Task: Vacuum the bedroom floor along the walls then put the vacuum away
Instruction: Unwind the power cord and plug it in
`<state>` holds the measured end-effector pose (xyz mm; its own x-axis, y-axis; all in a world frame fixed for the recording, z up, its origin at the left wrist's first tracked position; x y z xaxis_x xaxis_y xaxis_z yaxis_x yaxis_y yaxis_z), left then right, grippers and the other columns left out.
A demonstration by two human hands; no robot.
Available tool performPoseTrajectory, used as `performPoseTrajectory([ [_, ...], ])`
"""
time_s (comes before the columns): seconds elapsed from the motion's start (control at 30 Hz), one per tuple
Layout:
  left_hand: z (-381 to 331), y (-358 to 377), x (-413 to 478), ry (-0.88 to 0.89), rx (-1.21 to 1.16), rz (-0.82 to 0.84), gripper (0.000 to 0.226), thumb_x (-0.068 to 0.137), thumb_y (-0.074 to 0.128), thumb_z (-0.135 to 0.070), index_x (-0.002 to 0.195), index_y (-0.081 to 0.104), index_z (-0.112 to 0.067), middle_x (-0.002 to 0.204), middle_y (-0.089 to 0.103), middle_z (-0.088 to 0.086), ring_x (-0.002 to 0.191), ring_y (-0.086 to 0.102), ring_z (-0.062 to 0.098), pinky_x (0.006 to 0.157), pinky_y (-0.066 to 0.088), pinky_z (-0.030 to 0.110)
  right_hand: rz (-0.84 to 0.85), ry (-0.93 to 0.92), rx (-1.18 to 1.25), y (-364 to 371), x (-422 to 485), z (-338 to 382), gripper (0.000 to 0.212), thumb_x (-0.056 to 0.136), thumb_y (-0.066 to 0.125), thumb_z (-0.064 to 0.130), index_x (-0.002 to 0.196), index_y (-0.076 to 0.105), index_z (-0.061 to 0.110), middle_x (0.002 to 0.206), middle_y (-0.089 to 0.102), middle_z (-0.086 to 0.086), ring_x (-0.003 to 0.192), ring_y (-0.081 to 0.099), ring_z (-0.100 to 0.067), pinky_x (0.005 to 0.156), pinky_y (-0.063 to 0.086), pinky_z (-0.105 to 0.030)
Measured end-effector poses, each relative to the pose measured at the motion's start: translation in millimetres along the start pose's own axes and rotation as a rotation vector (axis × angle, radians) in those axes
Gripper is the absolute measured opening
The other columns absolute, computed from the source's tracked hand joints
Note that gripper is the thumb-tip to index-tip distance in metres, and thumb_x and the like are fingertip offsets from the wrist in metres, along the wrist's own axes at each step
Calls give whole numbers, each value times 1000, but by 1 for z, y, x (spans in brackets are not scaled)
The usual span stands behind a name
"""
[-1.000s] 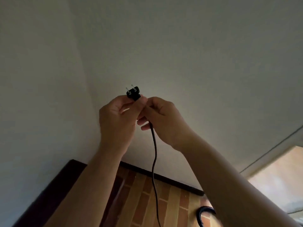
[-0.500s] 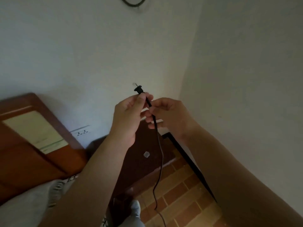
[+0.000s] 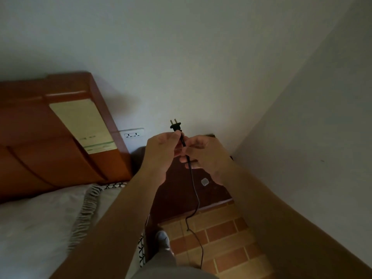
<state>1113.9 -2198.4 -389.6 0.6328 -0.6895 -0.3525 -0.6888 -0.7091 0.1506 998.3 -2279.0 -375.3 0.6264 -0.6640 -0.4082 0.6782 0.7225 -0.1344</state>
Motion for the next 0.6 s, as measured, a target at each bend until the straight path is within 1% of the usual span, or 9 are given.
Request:
performPoseTrajectory([
  [0.07,15,-11,15,-56,-4,-8,24,104,59,-22,97,76,-8,92,79,9,87,74,30,90,59,42,18,30,-31,16,19,-11,6,99,66,13,103,69,11,94,79,-10,87,77,-23,83,62,-39],
  [0.13,31,-20,26,-104,21,-4,26,105,57,-23,94,77,-10,81,74,8,72,64,24,81,54,43,38,81,-46,30,34,-24,12,102,61,18,105,71,12,97,78,-11,93,76,-26,88,60,-41],
  [0.2,47,-29,36,-136,41,7,27,105,56,-24,94,78,-12,76,68,8,72,56,23,80,49,44,64,128,-44,42,46,-37,19,105,56,20,106,72,10,99,77,-15,92,75,-27,88,58,-41],
  [0.27,62,-39,44,-164,50,-10,28,106,54,-24,95,77,-13,73,65,7,72,57,24,81,52,45,83,169,-45,51,58,-49,22,106,53,22,108,70,8,95,75,-14,85,72,-21,83,55,-37],
  [0.33,76,-49,50,-198,45,-55,28,106,55,-23,95,78,-12,71,66,7,71,61,24,83,56,45,107,207,-66,59,69,-62,23,106,54,23,111,69,6,96,74,-13,85,70,-19,82,53,-37],
  [0.4,91,-57,55,-232,22,-95,27,105,56,-23,95,79,-12,69,65,7,69,61,24,83,56,45,147,246,-81,67,80,-75,25,106,55,24,112,69,5,100,75,-16,86,71,-21,86,55,-40],
  [0.47,105,-64,61,-268,15,-144,26,104,57,-24,94,80,-14,67,66,3,72,62,24,86,57,47,186,275,-84,76,91,-85,25,106,55,24,114,69,5,106,76,-17,88,73,-21,91,57,-44],
  [0.53,119,-73,70,-301,3,-210,24,104,58,-24,95,80,-16,64,68,-2,75,65,23,93,59,52,214,296,-77,86,102,-95,24,106,54,24,114,69,7,107,76,-16,89,73,-21,92,57,-46],
  [0.6,128,-81,80,-323,-12,-260,23,104,58,-24,98,79,-17,65,71,-4,76,70,21,93,60,52,251,306,-63,98,117,-103,22,107,52,24,112,68,10,104,76,-13,88,74,-21,91,57,-45],
])
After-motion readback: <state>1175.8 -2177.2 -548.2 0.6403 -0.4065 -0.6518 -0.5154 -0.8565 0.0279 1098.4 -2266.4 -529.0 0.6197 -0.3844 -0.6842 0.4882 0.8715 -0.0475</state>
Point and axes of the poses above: each hand's wrist, its own x-axis towards the middle knuckle, its own y-axis out of the palm, z = x × y, the point moved 10 cm from there along x, towards the middle knuckle
